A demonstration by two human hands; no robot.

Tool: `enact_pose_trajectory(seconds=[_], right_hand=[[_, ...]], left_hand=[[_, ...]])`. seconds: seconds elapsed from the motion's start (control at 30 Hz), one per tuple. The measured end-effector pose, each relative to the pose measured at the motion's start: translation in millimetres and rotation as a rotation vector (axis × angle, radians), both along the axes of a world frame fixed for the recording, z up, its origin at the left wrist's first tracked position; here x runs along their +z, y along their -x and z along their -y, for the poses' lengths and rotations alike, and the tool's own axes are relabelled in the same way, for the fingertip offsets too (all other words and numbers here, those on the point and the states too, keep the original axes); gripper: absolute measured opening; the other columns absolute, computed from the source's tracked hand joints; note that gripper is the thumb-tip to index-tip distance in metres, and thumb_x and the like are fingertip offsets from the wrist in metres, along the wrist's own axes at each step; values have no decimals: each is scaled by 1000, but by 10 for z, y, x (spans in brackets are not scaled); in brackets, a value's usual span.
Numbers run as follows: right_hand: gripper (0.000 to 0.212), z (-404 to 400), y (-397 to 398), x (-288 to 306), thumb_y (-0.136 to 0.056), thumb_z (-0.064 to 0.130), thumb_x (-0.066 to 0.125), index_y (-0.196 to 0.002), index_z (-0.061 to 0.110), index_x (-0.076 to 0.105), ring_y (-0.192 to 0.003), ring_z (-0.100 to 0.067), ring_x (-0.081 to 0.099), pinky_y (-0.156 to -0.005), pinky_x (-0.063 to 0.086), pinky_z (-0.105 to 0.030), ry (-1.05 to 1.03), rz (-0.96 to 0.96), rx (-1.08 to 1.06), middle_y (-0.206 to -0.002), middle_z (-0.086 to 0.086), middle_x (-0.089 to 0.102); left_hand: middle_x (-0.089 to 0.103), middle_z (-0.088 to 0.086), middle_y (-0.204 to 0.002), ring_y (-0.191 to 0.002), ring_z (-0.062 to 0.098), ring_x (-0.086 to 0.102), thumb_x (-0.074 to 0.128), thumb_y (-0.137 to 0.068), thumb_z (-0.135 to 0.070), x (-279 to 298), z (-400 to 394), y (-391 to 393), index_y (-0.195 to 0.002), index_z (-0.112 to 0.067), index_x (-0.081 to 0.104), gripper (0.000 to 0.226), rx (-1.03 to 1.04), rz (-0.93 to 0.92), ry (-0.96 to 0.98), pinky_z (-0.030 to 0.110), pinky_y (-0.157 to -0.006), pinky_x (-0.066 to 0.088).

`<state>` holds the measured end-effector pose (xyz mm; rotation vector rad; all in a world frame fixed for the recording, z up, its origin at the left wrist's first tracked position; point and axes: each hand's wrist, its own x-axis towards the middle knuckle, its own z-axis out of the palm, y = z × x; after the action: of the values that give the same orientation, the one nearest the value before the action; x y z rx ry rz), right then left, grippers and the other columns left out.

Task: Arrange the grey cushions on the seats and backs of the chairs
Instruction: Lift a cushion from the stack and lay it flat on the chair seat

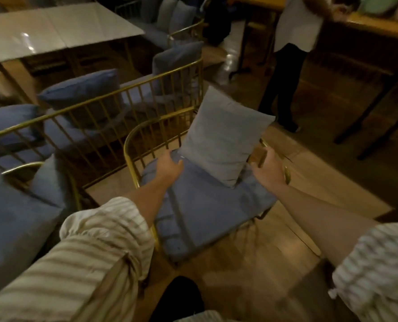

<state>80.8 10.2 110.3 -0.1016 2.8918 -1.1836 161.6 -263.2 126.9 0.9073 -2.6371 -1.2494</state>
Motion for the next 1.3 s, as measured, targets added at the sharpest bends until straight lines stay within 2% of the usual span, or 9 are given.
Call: enact_pose_trajectory(seconds=[0.1,0.33,0.67,0.8,0.93,1.03,1.1,1.2,1.3], right_hand=[[64,-84,313,-107,-86,38,62,-142,21,34,-126,-32,50,-103,43,-52,-29,59,-41,-138,-11,52],[64,49,993,-229,-89,27,66,-144,13,37,-131,-32,47,-106,42,-47,-36,122,-112,-145,-12,47],[61,389,2096,-439,-86,32,67,-138,15,40,-127,-31,50,-104,44,-50,21,217,-23,-139,-10,50],[58,463,2710,-559,-92,29,64,-141,9,39,-143,-34,27,-115,29,-41,-113,220,96,-148,-15,39],[62,494,3394,-636,-94,32,62,-144,5,38,-153,-34,-3,-124,-1,-40,-319,99,259,-157,-19,27],[64,554,3895,-772,-93,32,61,-145,4,36,-153,-35,-5,-124,0,-43,-338,38,324,-160,-18,24],[64,632,4171,-924,-93,33,62,-144,4,37,-153,-35,3,-124,2,-46,-270,4,348,-157,-18,31],[73,725,4414,-1154,-90,49,63,-145,8,37,-151,-33,16,-123,6,-52,-215,3,296,-155,-14,35],[111,765,4475,-1364,-69,88,51,-151,16,28,-147,-33,25,-117,13,-56,-353,-32,267,-158,-10,32]], left_hand=[[61,18,-114,-103,34,58,52,-100,-16,-67,-15,432,-116,-4,60,21,-34,36,-30,42,-95,42],[58,22,-132,-118,39,56,56,-98,-16,-354,83,1173,-142,0,43,48,-60,62,-114,30,-78,36],[55,24,-134,-124,37,52,53,-100,-13,-791,174,1972,-135,5,50,40,-15,226,-132,36,-97,37],[50,25,-141,-128,40,47,51,-102,-17,-1159,97,2371,-136,6,48,42,79,327,-235,41,-105,35],[60,11,-112,-98,30,59,53,-101,-22,-1716,39,2783,-130,3,53,38,176,386,-425,45,-103,42],[58,18,-133,-118,38,56,57,-96,-26,-2392,51,2981,-133,8,47,51,309,416,-434,48,-106,43],[59,26,-122,-120,42,56,61,-96,-21,-2670,-23,3049,-127,18,47,52,407,426,-394,46,-105,43],[55,38,-129,-124,49,52,61,-96,-16,-2686,-270,3156,-125,23,51,49,473,411,-410,53,-106,38],[49,23,-143,-128,43,48,63,-90,-47,-3089,-334,3310,-139,5,48,73,485,452,-411,51,-109,37]])
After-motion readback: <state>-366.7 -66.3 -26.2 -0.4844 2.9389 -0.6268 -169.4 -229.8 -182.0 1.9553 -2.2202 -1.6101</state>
